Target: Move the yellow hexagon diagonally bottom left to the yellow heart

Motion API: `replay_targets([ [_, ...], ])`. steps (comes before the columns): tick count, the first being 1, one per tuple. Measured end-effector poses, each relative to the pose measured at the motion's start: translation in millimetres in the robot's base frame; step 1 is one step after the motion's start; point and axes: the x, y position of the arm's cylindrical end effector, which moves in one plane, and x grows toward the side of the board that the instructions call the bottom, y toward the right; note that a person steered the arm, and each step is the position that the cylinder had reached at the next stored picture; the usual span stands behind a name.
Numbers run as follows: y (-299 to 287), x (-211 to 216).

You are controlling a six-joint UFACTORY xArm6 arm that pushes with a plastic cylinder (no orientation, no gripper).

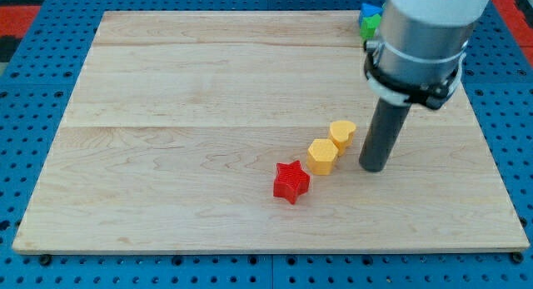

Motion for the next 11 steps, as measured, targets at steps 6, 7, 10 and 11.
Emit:
replay_targets([
  [6,-15.9,-54.7],
  [7,-8.8,-56.6],
  [10,-32.3,-27.1],
  [11,-32.2,-22.8],
])
